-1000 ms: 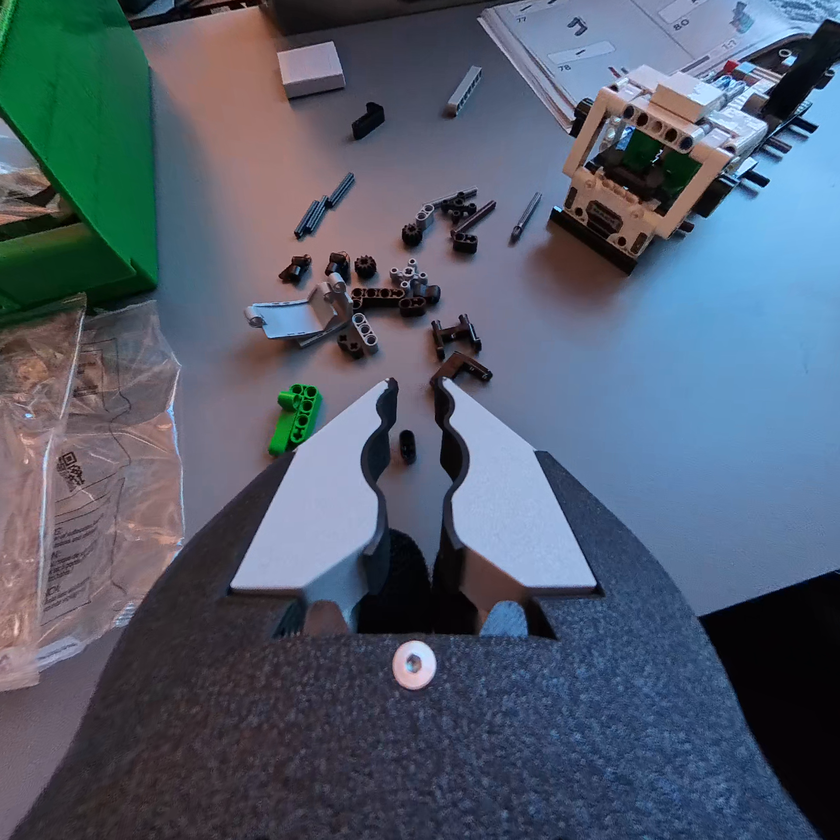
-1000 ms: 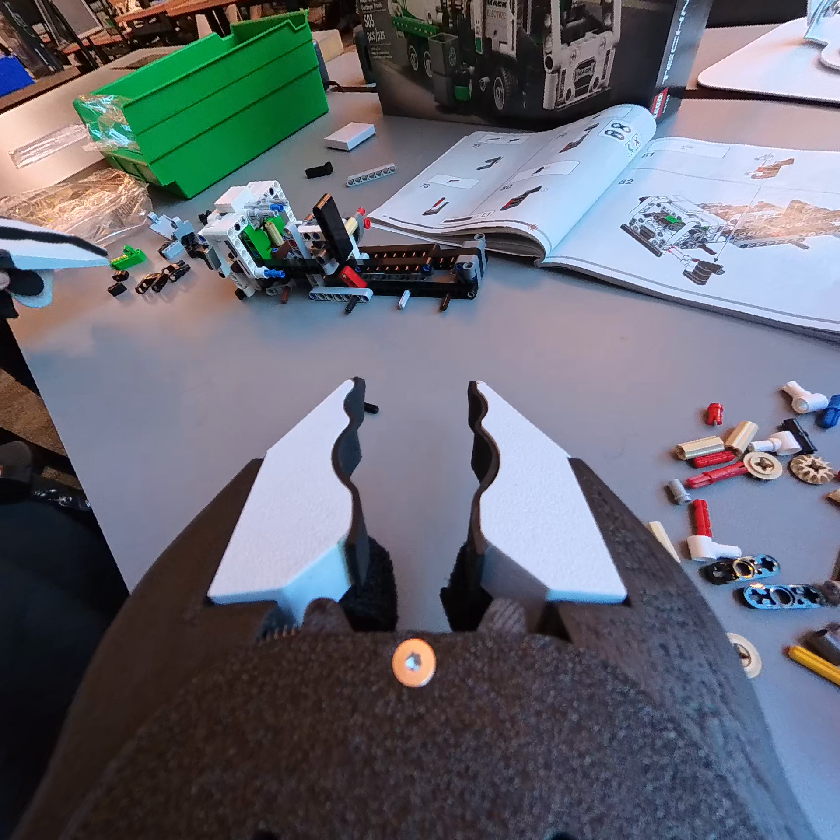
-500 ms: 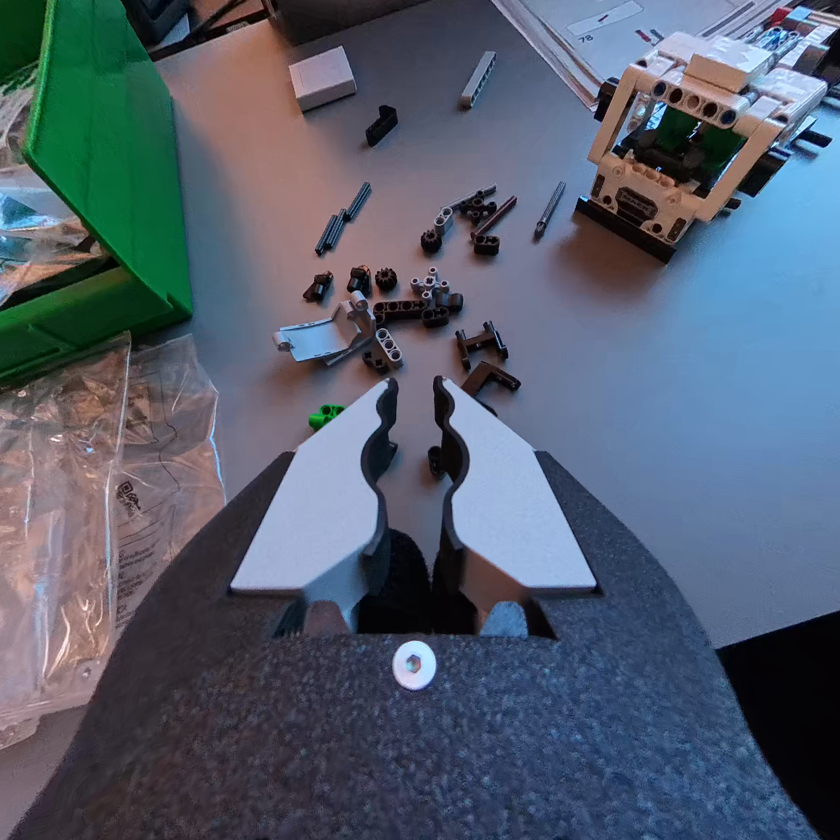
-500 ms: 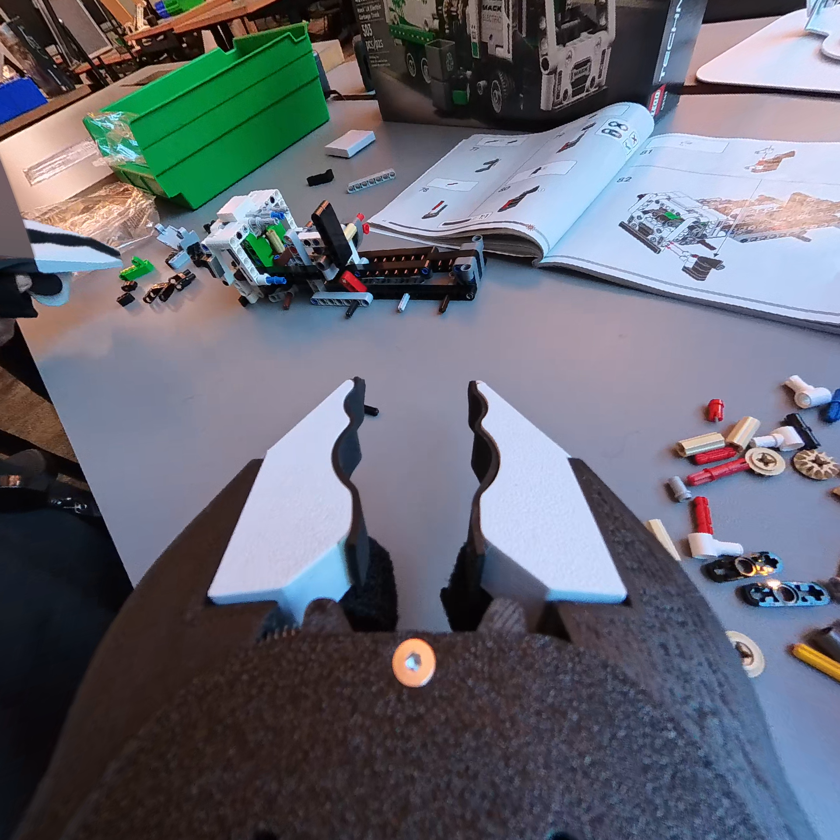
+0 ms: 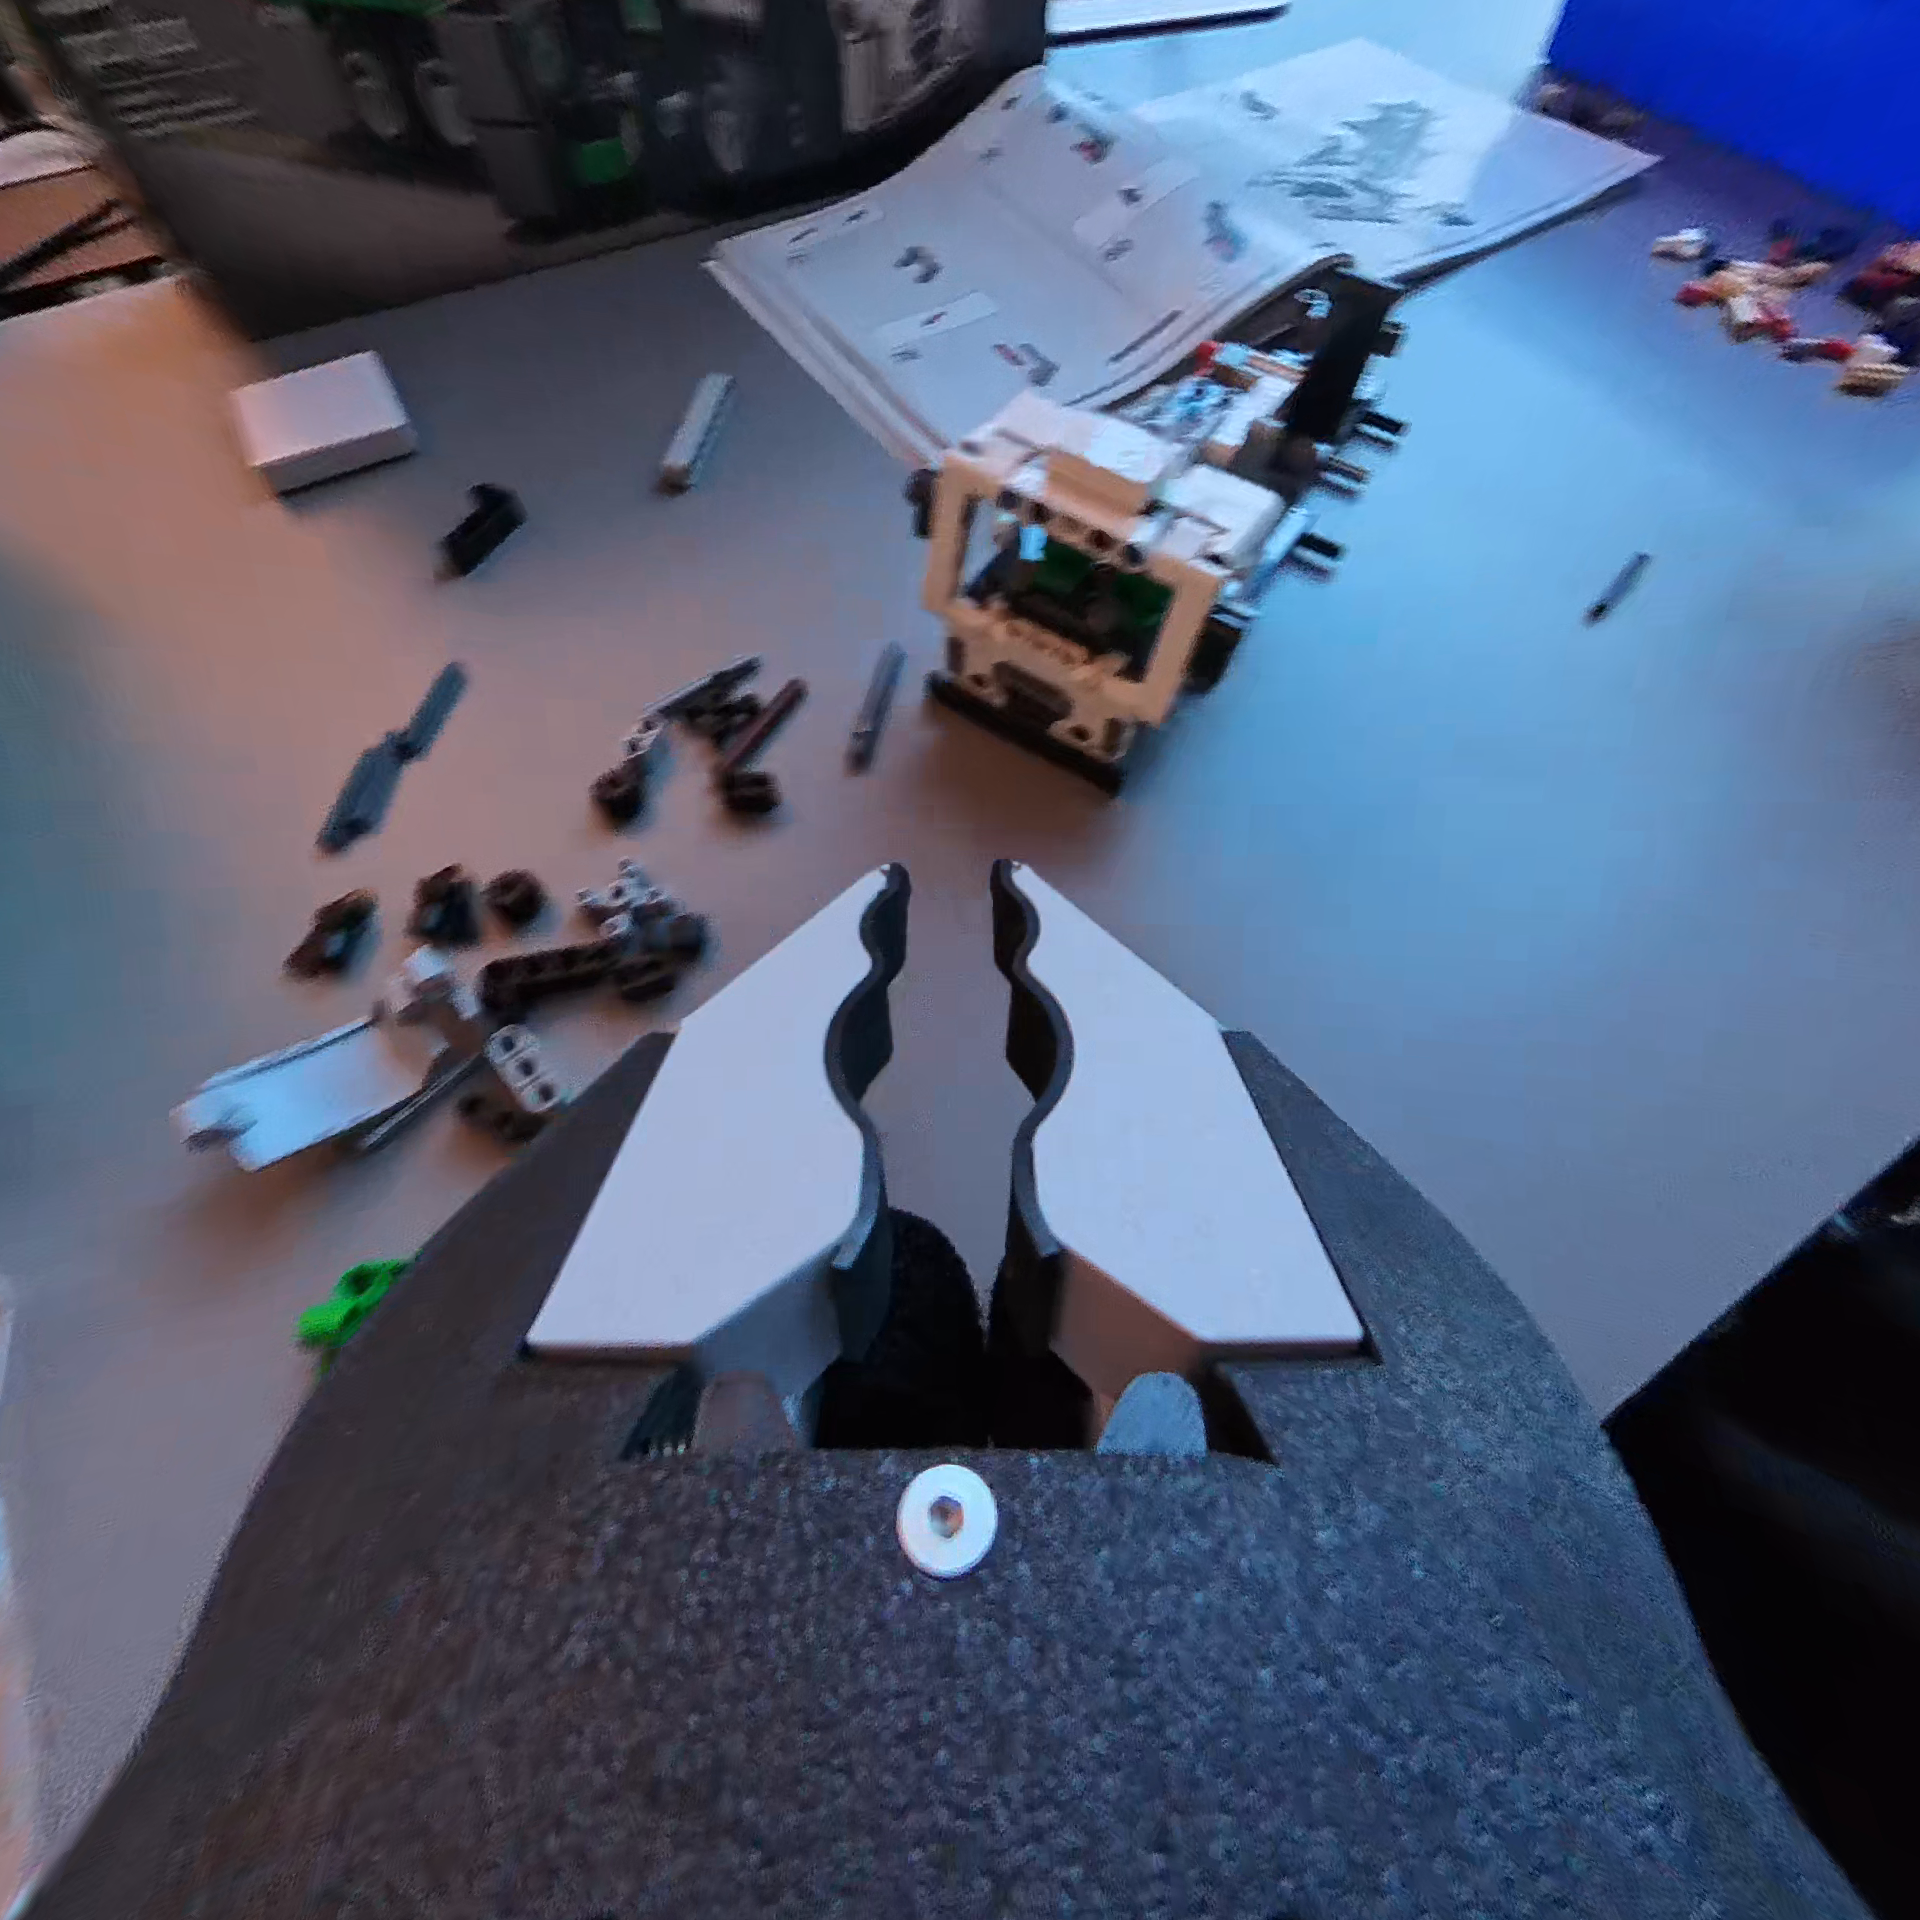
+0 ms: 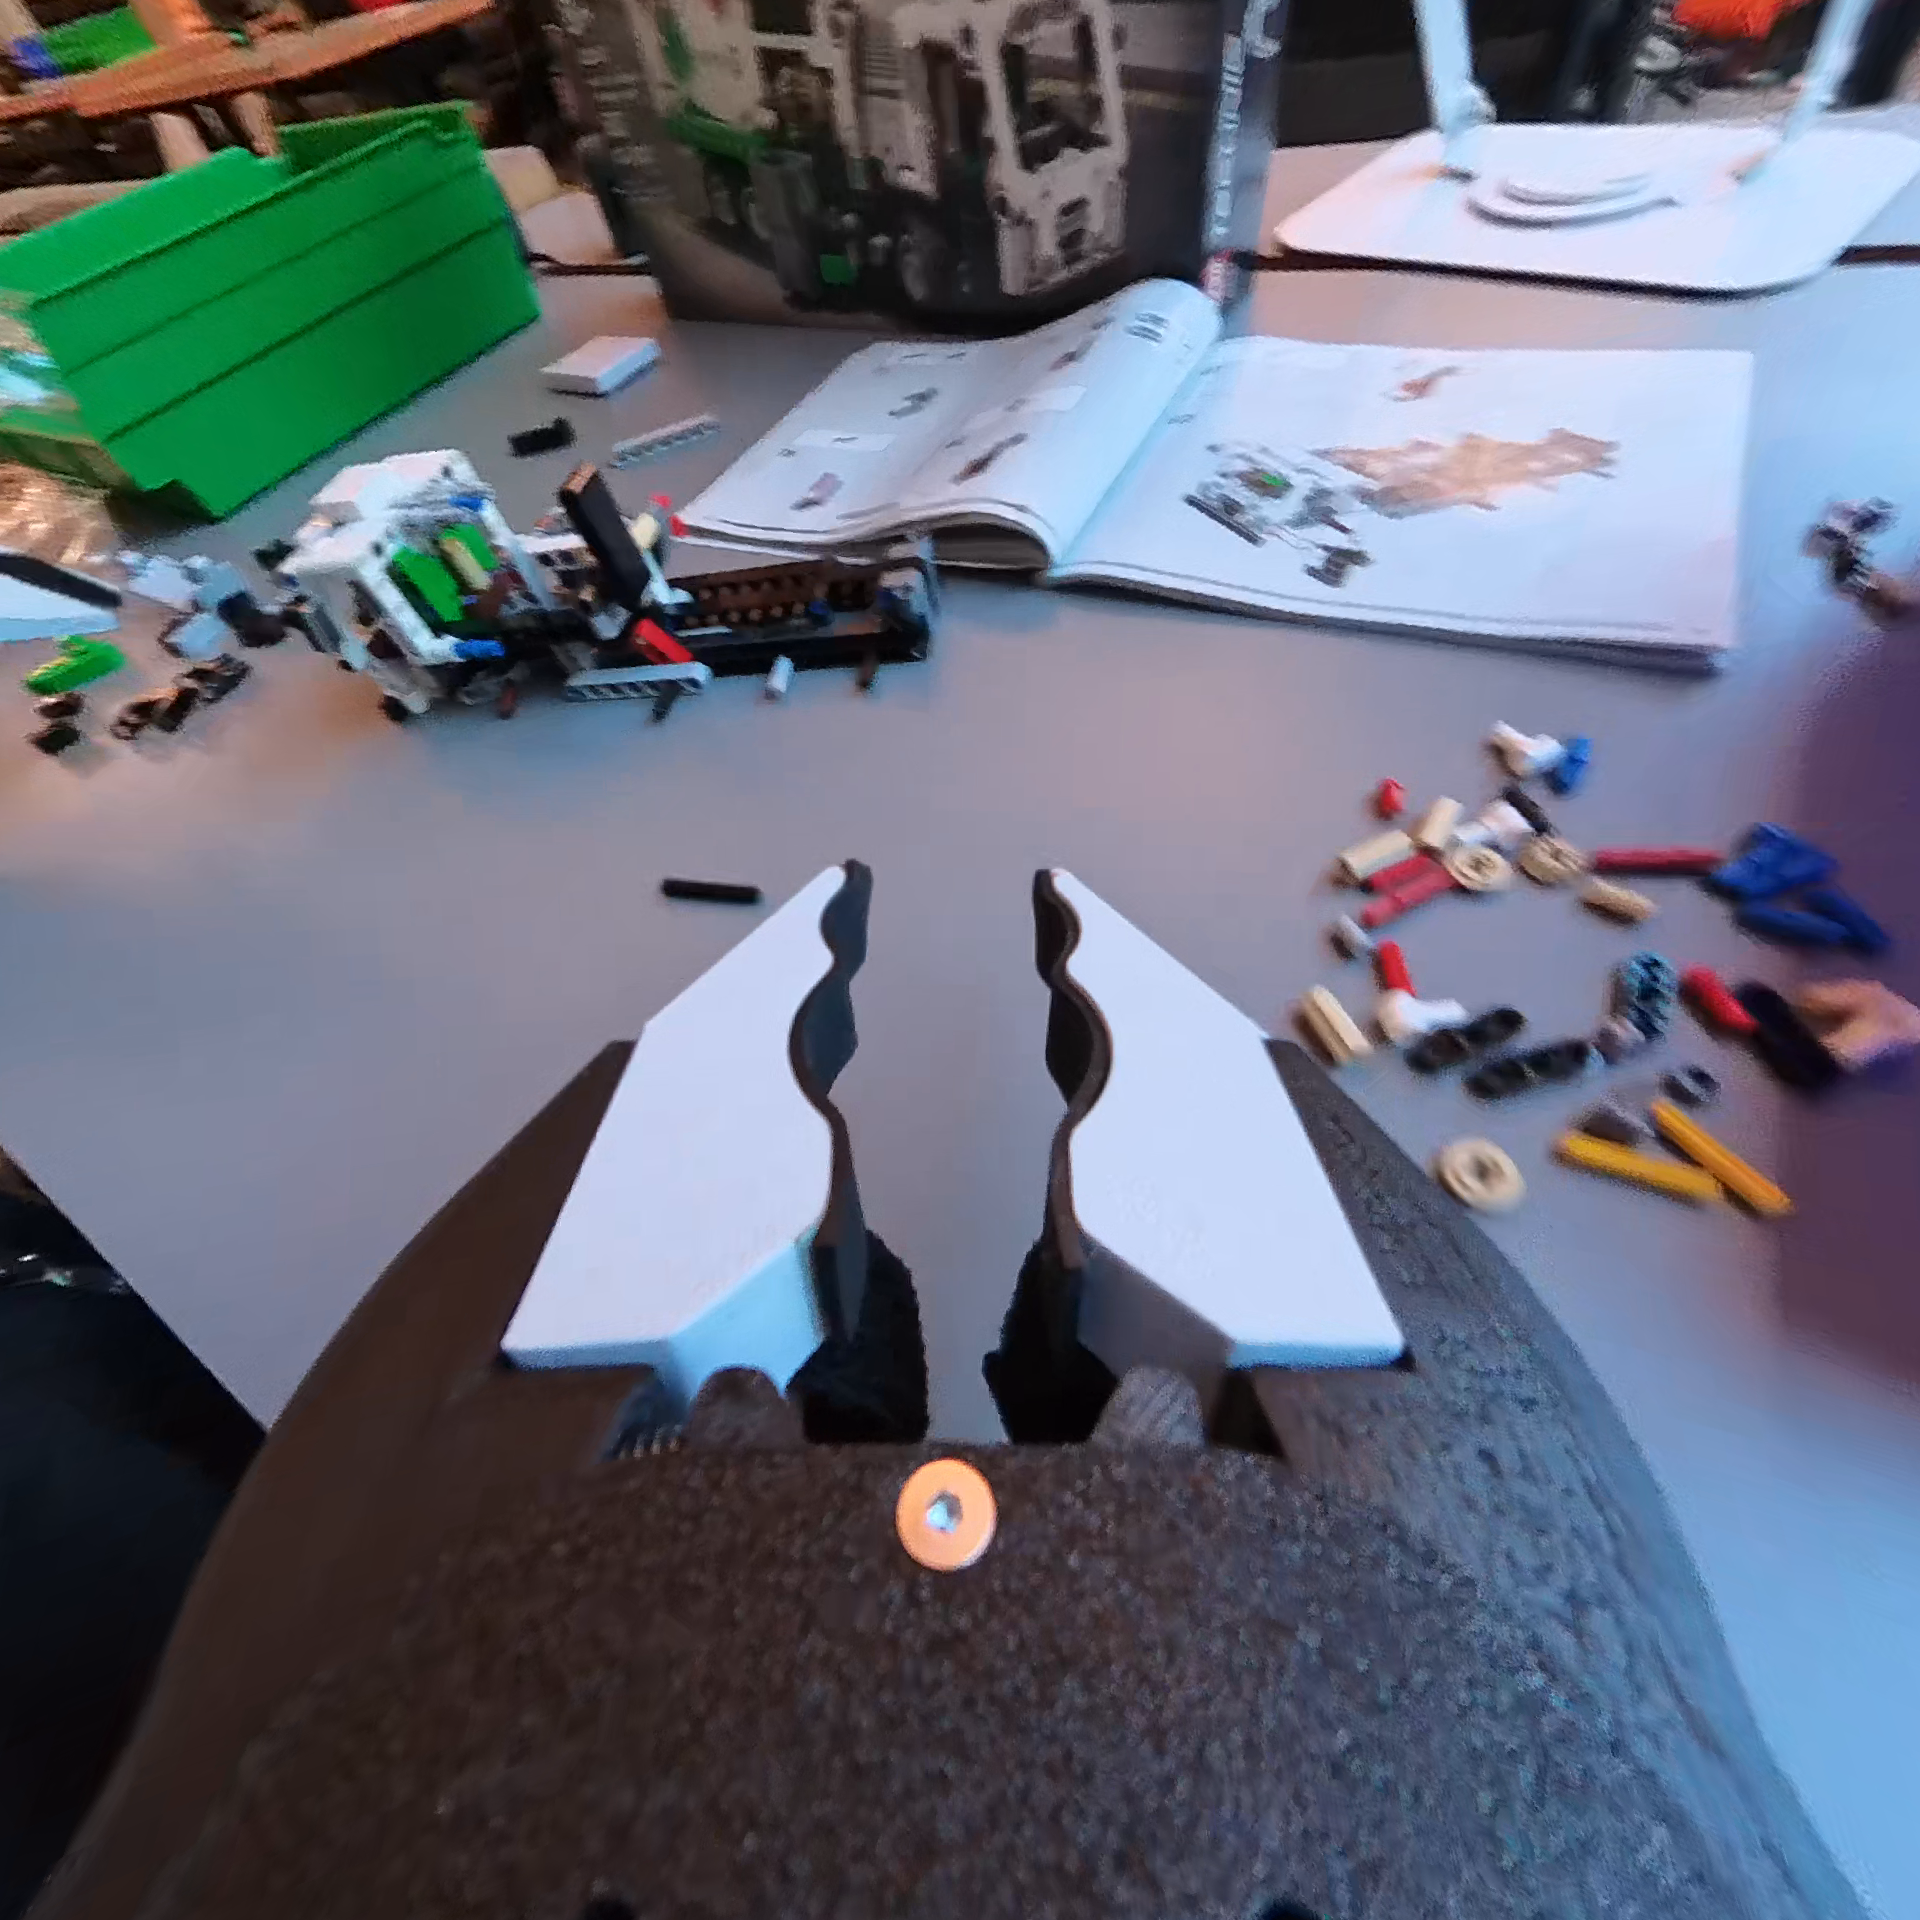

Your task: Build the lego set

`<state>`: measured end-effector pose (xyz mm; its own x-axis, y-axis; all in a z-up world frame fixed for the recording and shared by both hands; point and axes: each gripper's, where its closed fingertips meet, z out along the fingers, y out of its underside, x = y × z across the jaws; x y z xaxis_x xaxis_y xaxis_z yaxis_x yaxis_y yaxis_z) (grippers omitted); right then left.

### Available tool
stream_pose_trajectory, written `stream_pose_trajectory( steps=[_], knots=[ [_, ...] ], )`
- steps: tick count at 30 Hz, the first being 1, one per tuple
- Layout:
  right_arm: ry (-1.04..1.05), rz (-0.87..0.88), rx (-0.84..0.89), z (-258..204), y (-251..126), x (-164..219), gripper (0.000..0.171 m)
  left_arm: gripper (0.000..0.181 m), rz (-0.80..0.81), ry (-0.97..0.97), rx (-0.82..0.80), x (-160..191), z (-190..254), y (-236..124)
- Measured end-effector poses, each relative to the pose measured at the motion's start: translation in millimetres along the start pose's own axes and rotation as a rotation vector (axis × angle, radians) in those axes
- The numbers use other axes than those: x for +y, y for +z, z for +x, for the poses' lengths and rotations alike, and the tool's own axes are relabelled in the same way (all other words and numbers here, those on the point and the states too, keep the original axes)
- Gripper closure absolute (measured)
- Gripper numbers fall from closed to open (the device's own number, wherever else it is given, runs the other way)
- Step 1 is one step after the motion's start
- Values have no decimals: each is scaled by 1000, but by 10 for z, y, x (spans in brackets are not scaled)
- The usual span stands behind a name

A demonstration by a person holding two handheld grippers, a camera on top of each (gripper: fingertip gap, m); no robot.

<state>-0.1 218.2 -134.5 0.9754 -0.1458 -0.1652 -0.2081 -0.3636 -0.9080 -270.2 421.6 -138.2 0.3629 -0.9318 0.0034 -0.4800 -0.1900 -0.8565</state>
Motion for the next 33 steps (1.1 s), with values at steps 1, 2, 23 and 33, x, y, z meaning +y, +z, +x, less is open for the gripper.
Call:
stream_pose_trajectory(
  steps=[1, 2, 23, 33],
  knots=[
    [13, -17, 33, 71, -66, 42, 140, 166, -2, 19, 27, -19, 99, 45],
    [25, -35, 84, 180, -137, 85, 140, 165, 0, 40, 54, -40, 204, 90],
    [-57, -335, 325, 1166, -119, 342, 155, 166, -19, 268, 208, -249, 981, 558],
    [-34, -372, 279, 1137, -134, 386, 144, 166, -31, 262, 204, -287, 968, 627]
  ],
)
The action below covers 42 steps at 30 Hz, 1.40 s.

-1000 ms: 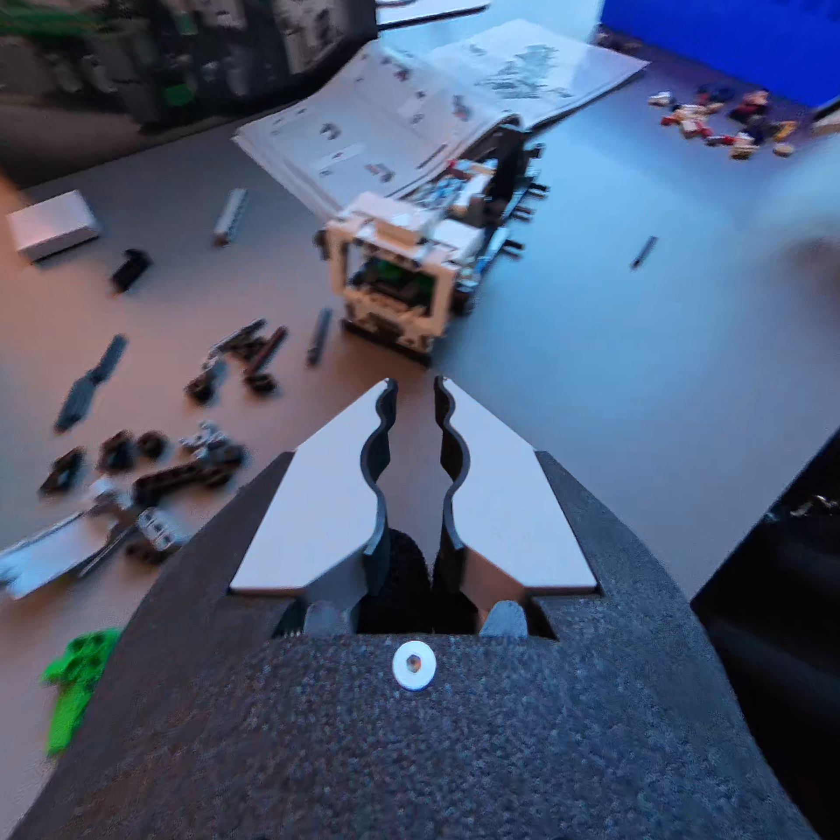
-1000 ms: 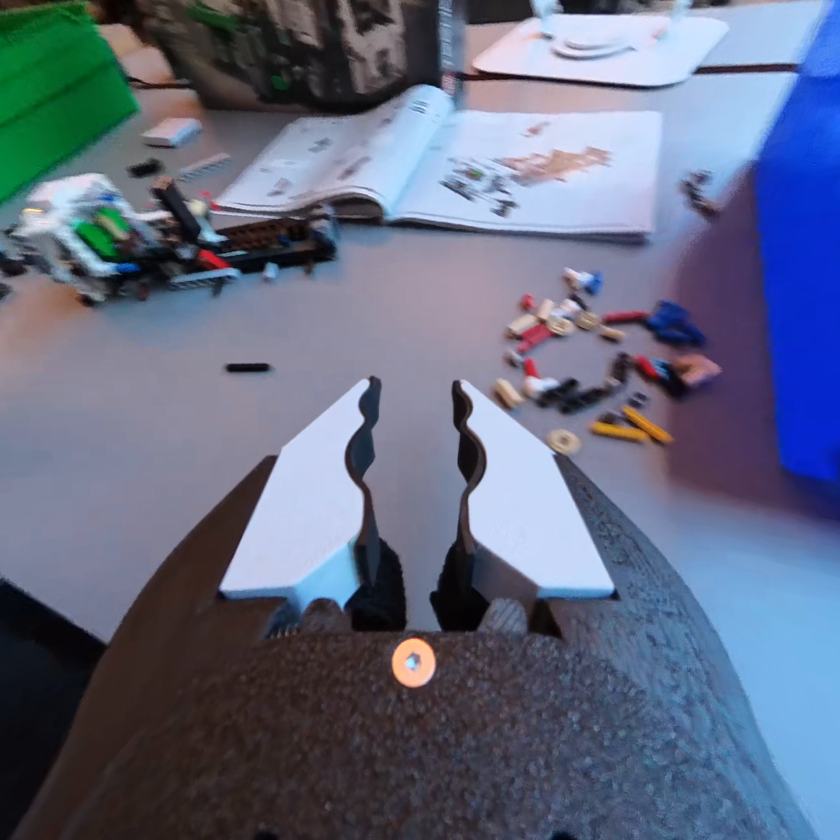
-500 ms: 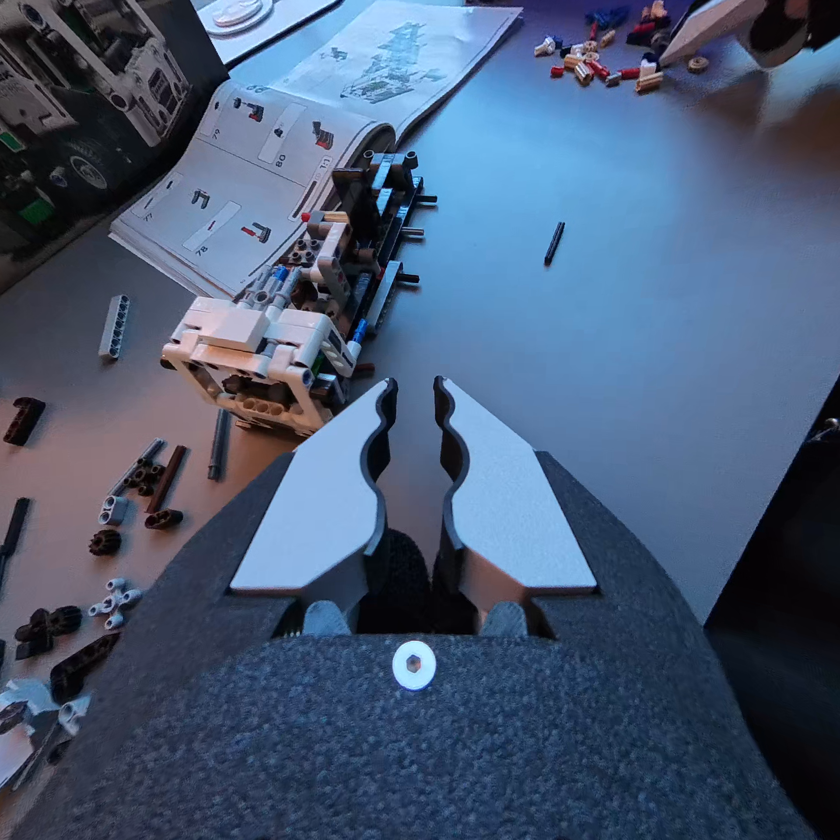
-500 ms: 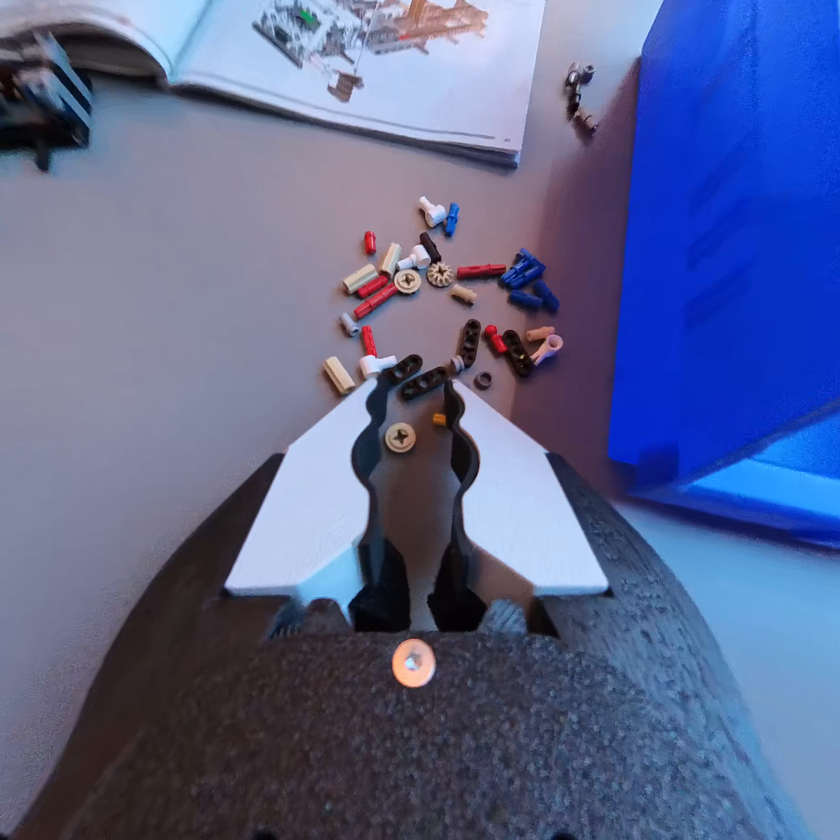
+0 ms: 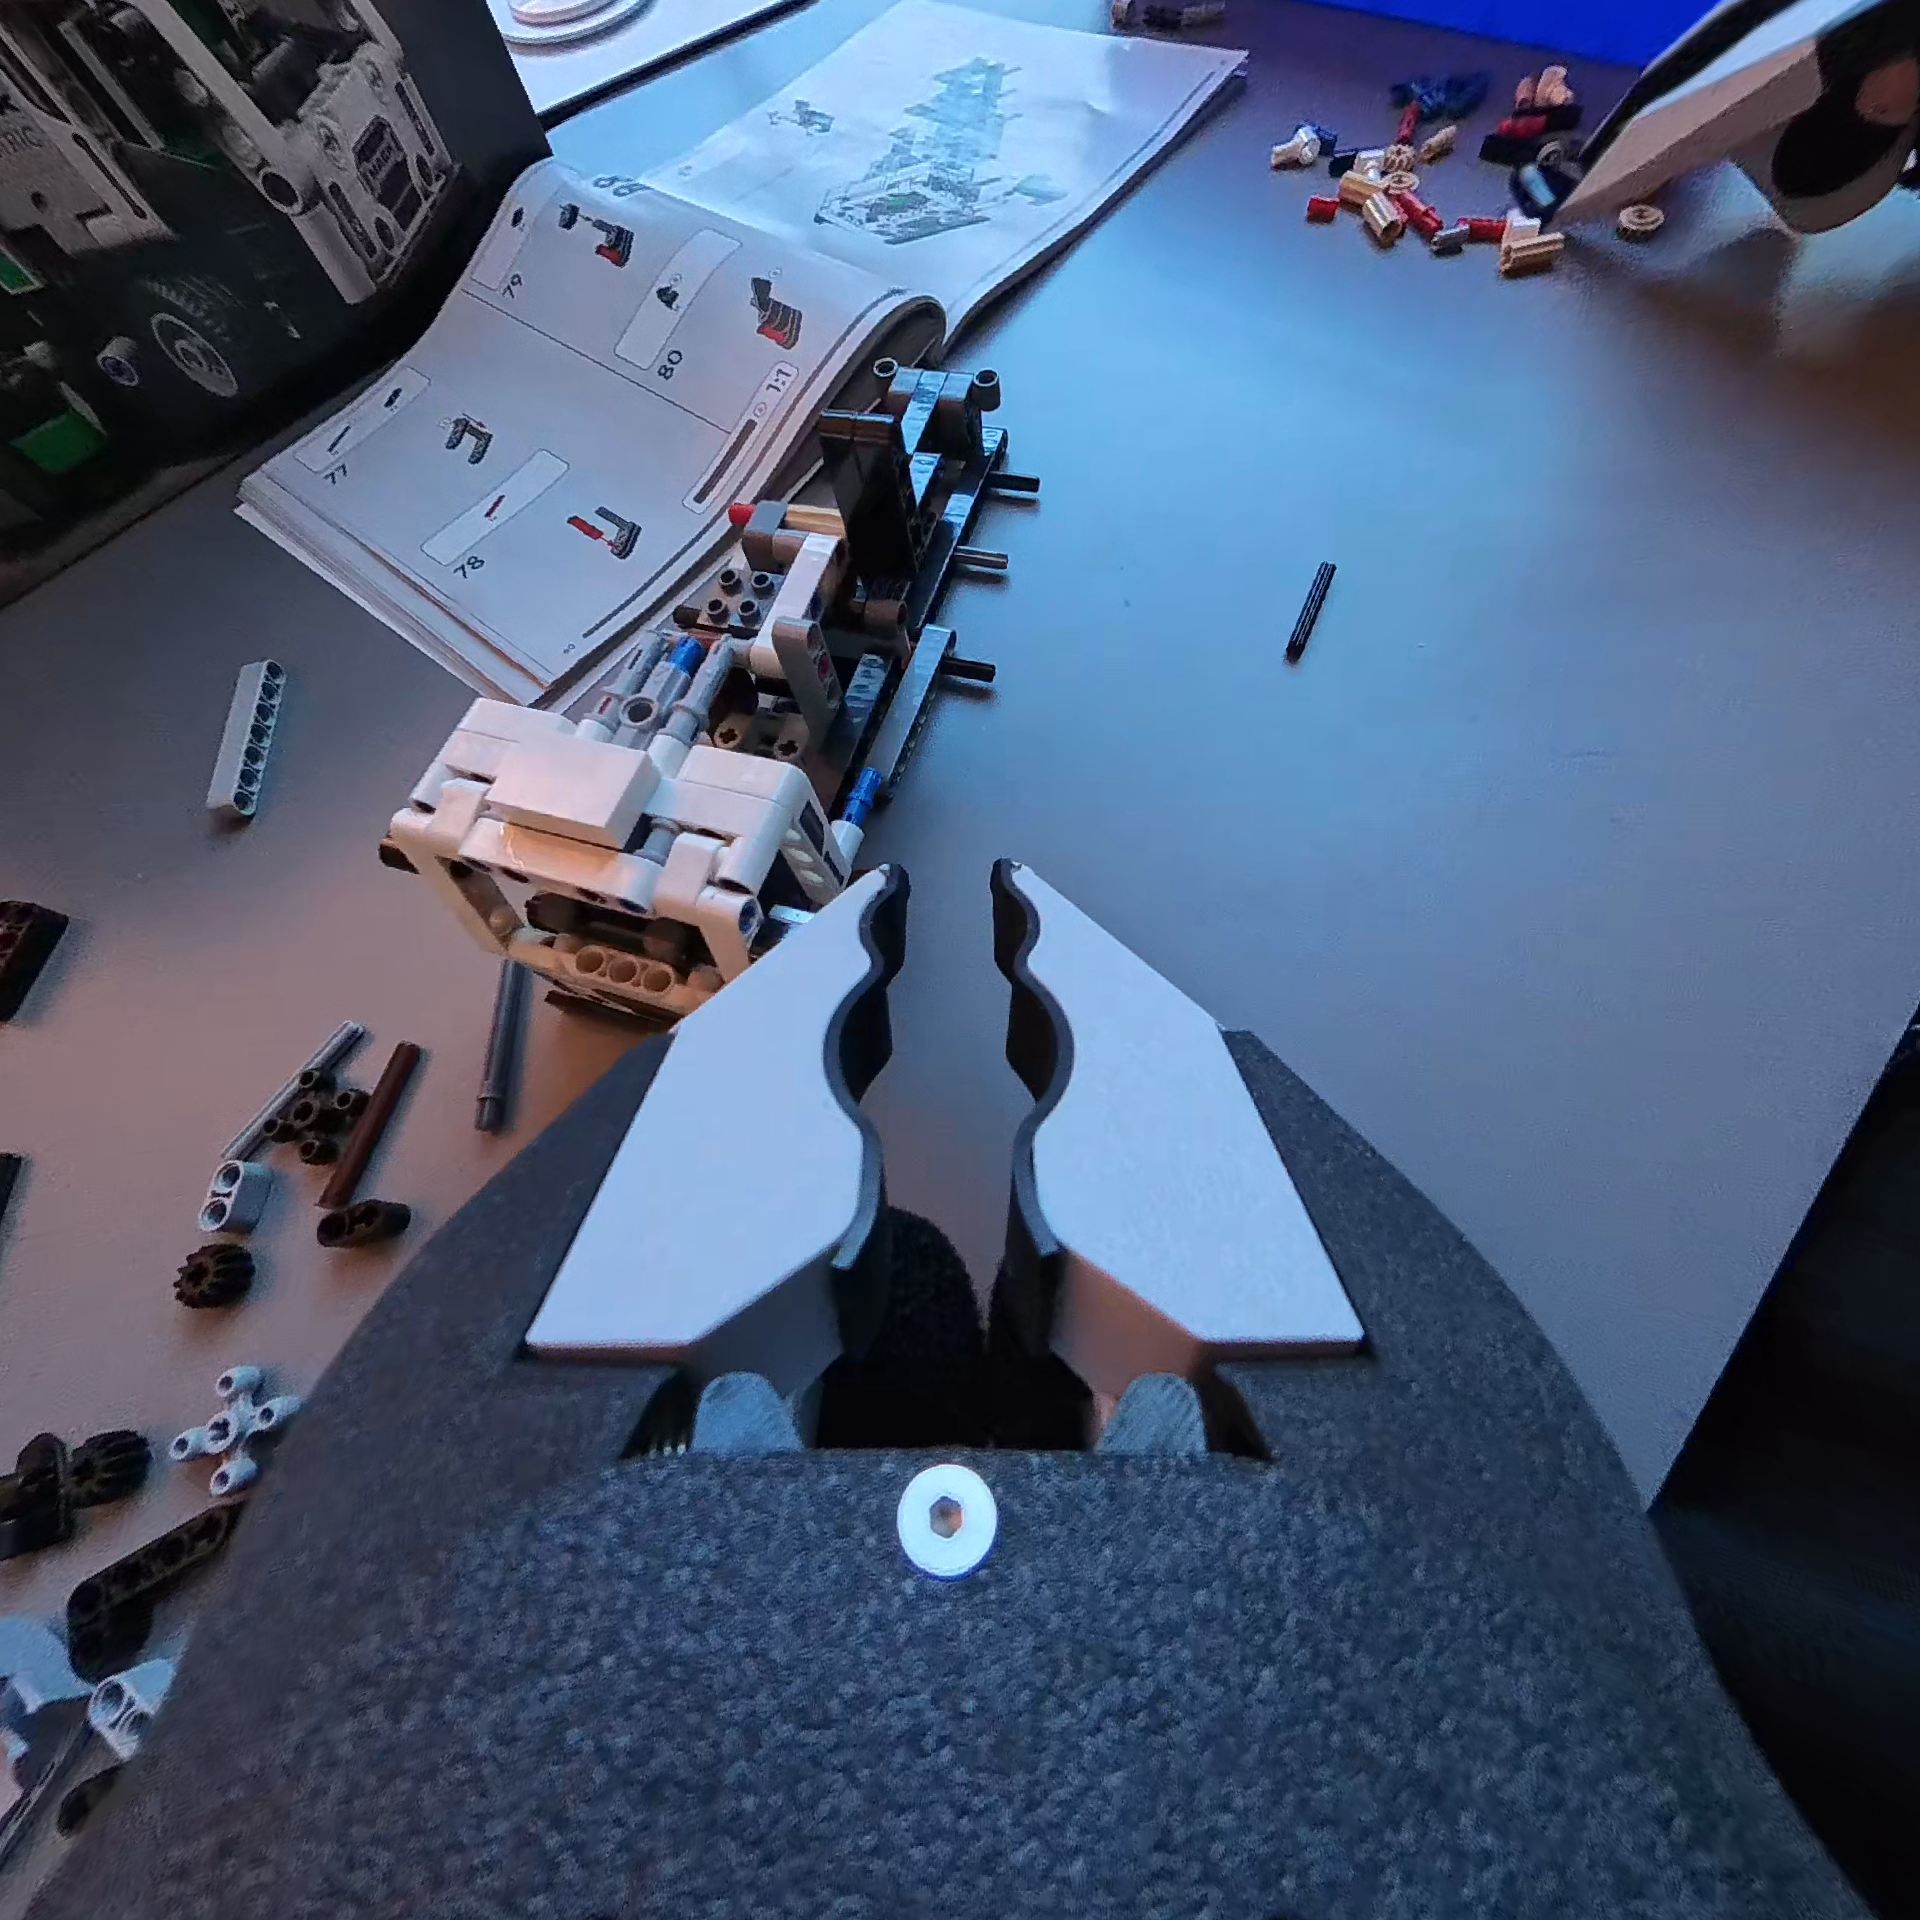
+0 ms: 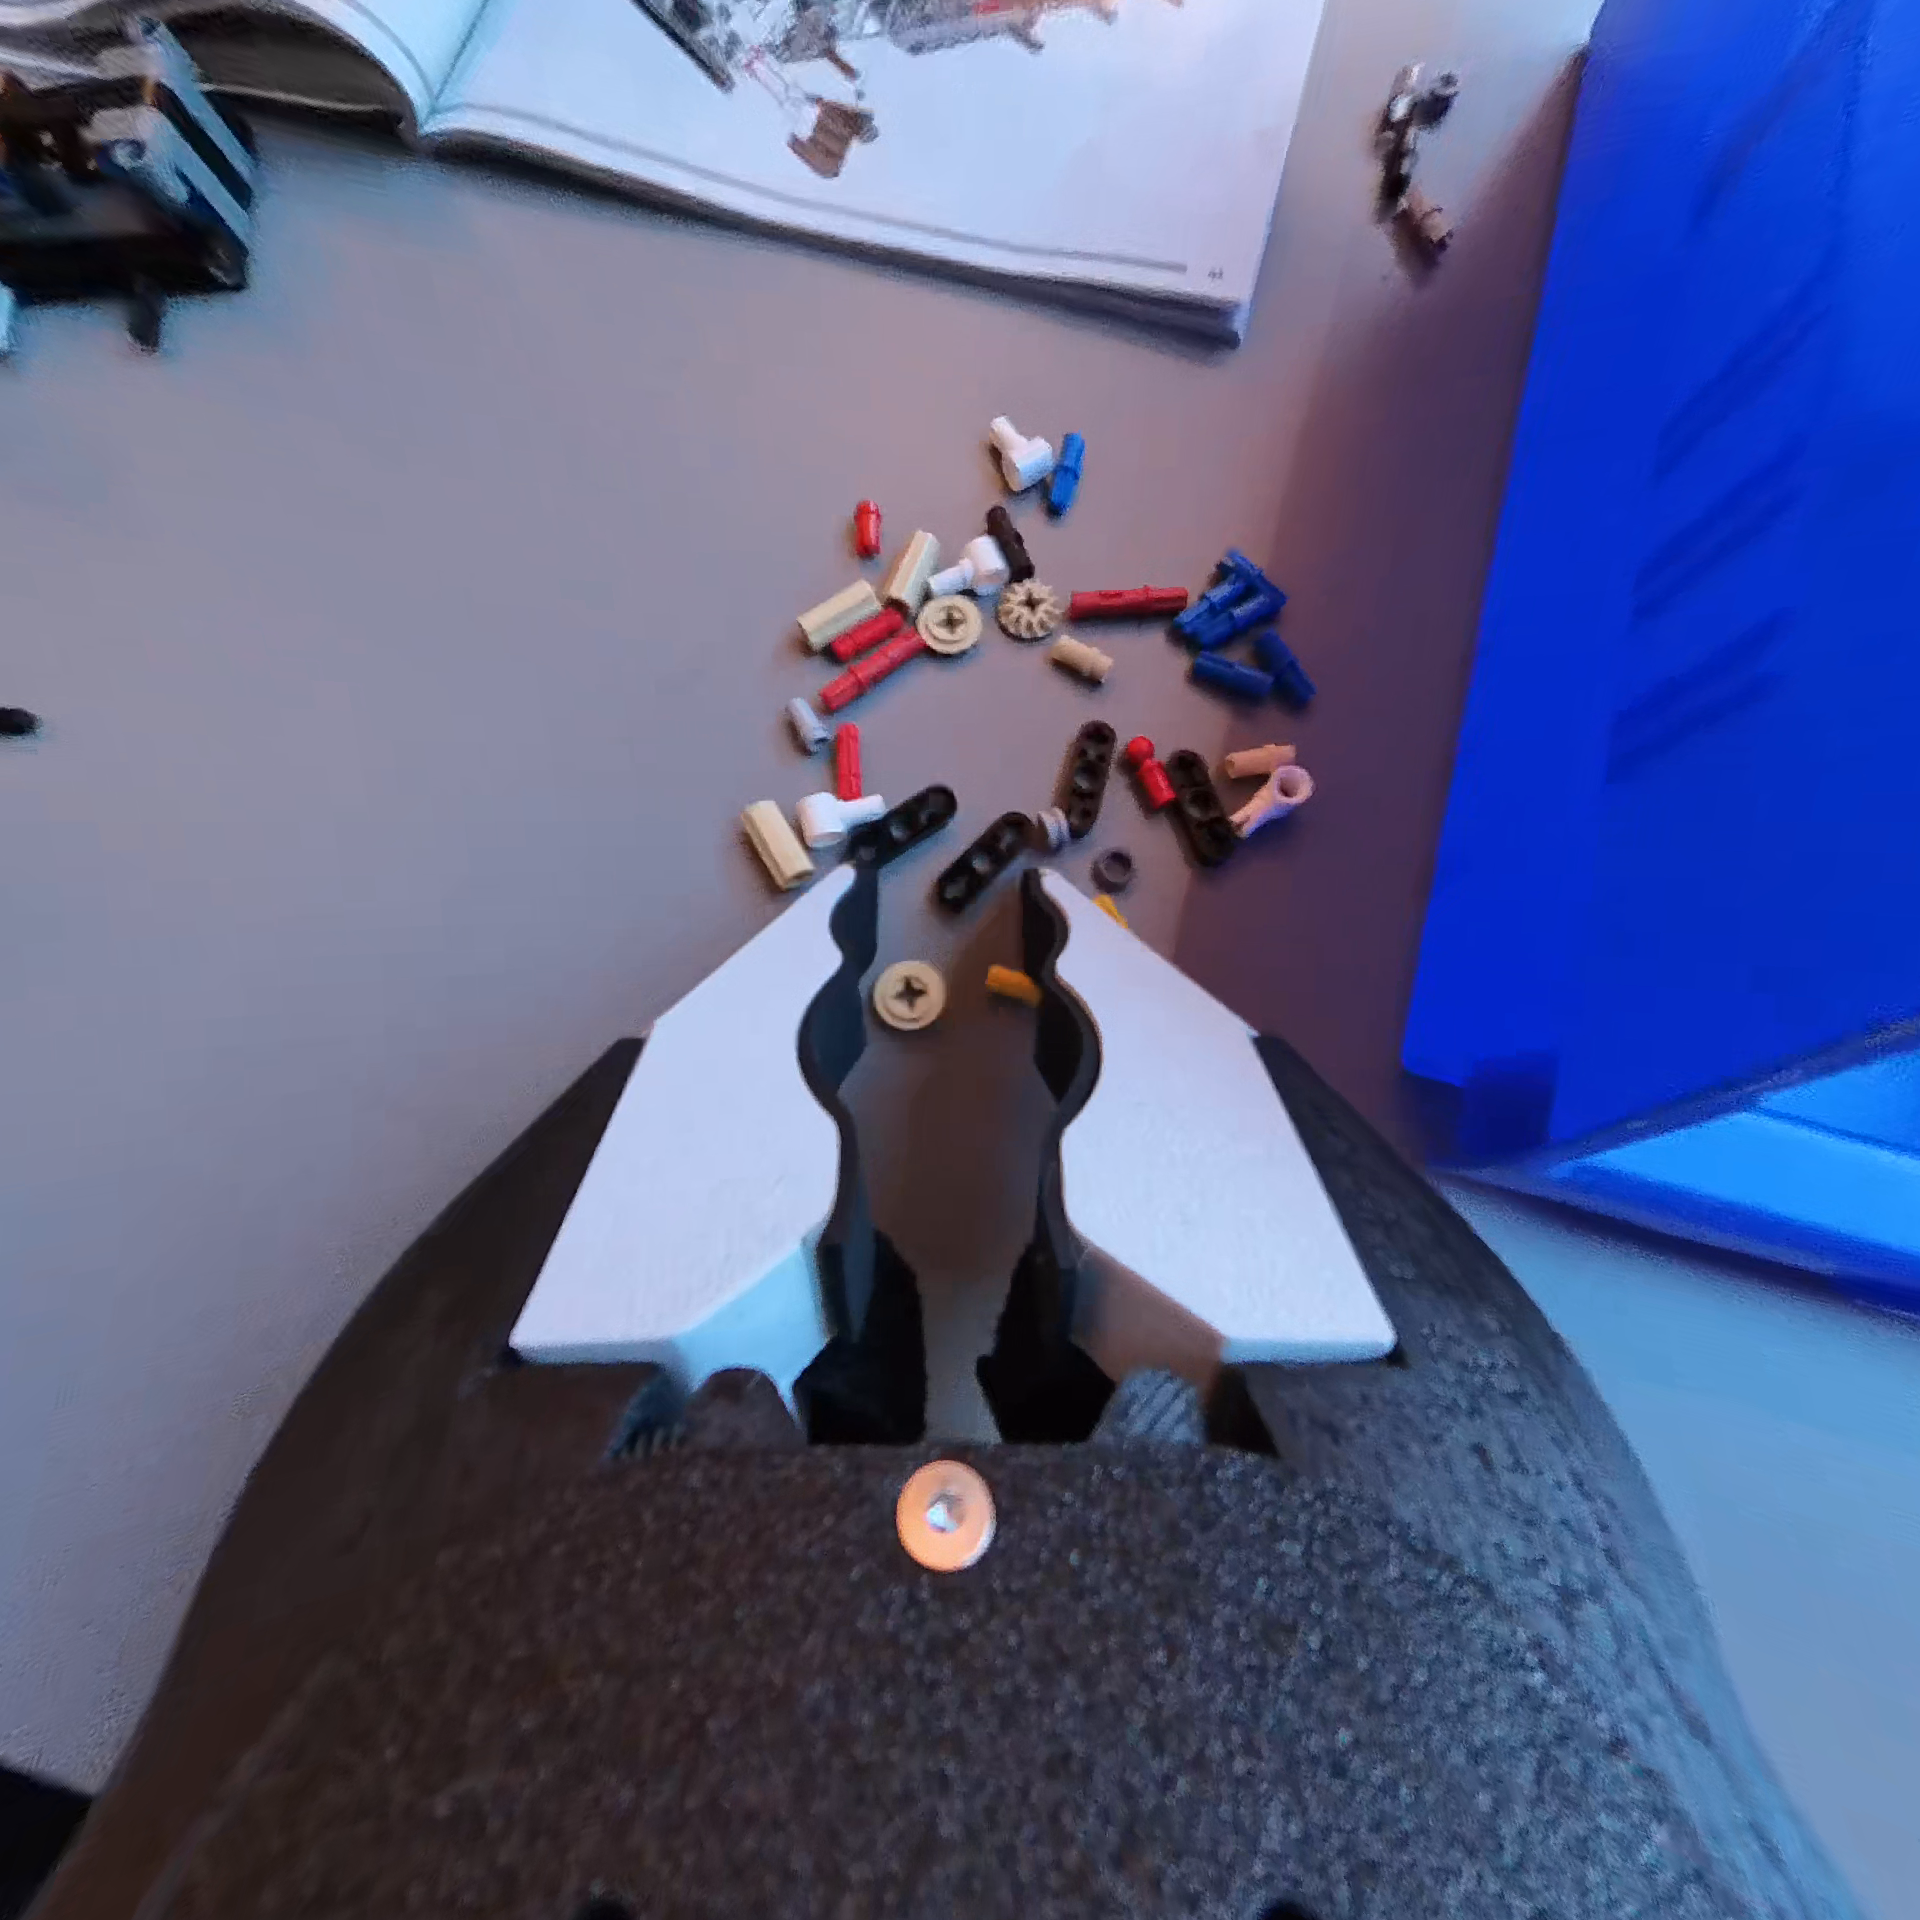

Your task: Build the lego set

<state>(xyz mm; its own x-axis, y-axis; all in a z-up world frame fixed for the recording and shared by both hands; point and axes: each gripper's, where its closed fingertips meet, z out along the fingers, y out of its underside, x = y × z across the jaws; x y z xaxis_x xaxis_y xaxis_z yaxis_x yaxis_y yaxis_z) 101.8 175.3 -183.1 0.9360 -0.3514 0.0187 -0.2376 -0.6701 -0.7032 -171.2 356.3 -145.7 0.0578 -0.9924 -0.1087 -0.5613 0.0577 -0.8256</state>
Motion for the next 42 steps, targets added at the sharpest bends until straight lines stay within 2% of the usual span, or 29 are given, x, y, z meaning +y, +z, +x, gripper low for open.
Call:
stream_pose_trajectory(
  steps=[8, 11, 16, 18, 20, 23, 27, 32, 35, 37, 40, 42],
  knots=[
    [52, 20, -47, 38, 19, -14, 149, 166, -8, 17, -4, -9, 4, 8],
    [7, 18, -13, 37, 45, -27, 161, 166, -5, 14, 1, -19, 13, 13],
    [-50, 6, 45, 12, -84, 0, 164, 166, 2, 20, -2, -16, 25, -17],
    [-86, 95, -59, -314, -242, -178, 164, 166, 2, 18, -4, 0, 22, -35],
    [-155, 182, -259, -953, -322, -371, 165, 166, 0, 13, -7, 21, 16, -58],
    [-297, 82, -409, -1657, -83, -283, 165, 166, 0, 5, -12, 60, 22, -111],
    [-307, 7, -517, -1969, 1, -130, 165, 166, -7, -8, -26, 118, 41, -181],
    [-340, -10, -453, -1935, 52, -77, 164, 166, 4, -27, -24, 129, 63, -203],
    [-291, 39, -427, -1793, -24, -178, 151, 166, -3, -27, -26, 151, 40, -188],
    [-209, 93, -345, -1424, -110, -291, 154, 166, -4, -39, -18, 155, 30, -178],
    [-83, 106, 25, -407, -116, -305, 156, 166, 9, -52, 1, 128, 35, -159],
    [17, 76, 74, -144, -60, -217, 157, 166, 9, -51, 18, 113, 51, -134]
  ],
)
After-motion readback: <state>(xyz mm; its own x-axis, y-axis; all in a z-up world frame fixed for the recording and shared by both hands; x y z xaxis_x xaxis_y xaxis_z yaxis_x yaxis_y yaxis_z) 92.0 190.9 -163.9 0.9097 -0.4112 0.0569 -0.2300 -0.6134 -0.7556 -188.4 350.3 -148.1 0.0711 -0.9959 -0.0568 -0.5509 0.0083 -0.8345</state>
